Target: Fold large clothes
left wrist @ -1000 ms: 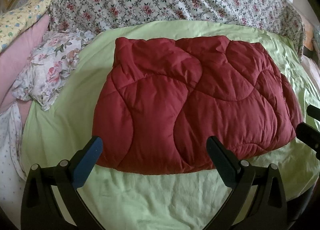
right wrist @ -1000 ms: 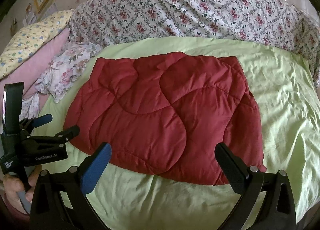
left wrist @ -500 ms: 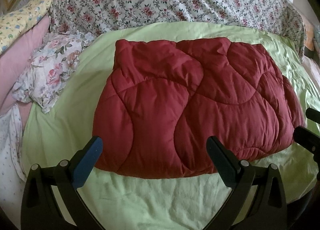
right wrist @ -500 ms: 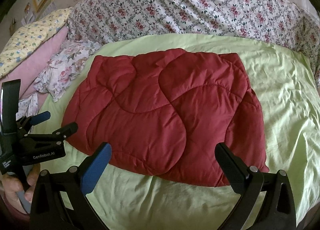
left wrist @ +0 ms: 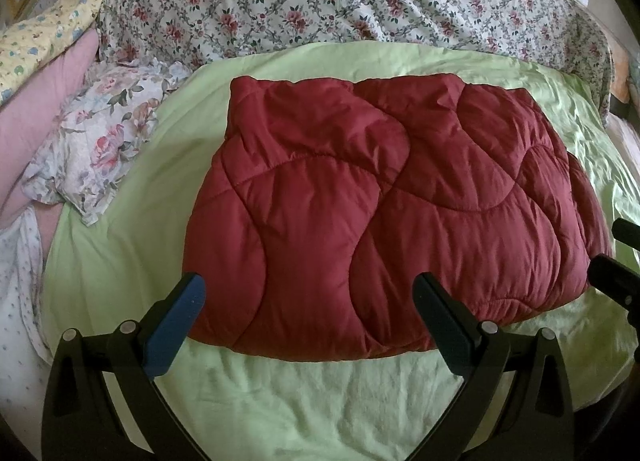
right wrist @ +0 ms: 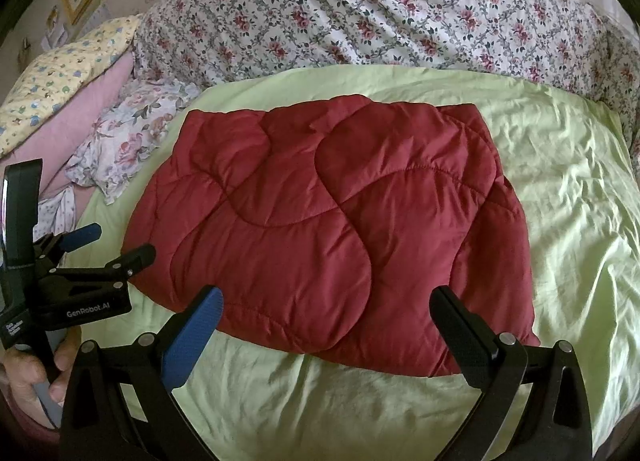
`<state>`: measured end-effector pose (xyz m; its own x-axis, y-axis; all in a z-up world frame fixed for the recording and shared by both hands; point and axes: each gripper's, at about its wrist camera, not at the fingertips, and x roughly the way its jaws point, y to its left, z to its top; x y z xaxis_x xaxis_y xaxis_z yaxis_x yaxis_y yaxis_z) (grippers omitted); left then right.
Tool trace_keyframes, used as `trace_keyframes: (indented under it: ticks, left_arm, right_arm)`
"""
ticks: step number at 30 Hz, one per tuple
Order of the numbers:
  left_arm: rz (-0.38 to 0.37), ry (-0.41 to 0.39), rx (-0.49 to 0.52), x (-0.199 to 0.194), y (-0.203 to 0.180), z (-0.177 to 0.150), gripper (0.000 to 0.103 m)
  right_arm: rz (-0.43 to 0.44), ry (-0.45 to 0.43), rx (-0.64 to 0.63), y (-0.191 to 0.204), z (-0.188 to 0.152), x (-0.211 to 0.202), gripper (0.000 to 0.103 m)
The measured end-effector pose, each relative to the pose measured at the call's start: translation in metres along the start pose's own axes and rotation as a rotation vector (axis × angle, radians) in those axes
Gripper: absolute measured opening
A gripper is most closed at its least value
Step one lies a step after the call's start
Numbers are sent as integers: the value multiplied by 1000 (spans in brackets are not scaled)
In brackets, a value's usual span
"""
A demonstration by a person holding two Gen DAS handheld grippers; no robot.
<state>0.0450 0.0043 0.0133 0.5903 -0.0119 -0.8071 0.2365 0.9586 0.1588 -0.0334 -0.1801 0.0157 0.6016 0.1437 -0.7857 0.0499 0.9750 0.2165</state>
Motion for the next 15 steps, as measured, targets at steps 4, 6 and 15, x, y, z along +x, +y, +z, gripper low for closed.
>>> trace_keyframes:
  ticks: [4, 6, 15]
  left_arm:
    - [1, 0, 0, 0, 0, 0, 103]
    - [0, 2, -1, 0, 1, 0, 103]
    - [-6, 13, -11, 6, 2, 1, 103]
  right_arm:
    - [0, 0, 0, 0, 0, 1, 103]
    - [2, 0, 1, -1, 0, 1, 103]
    - [0, 4, 12, -5, 2, 4, 103]
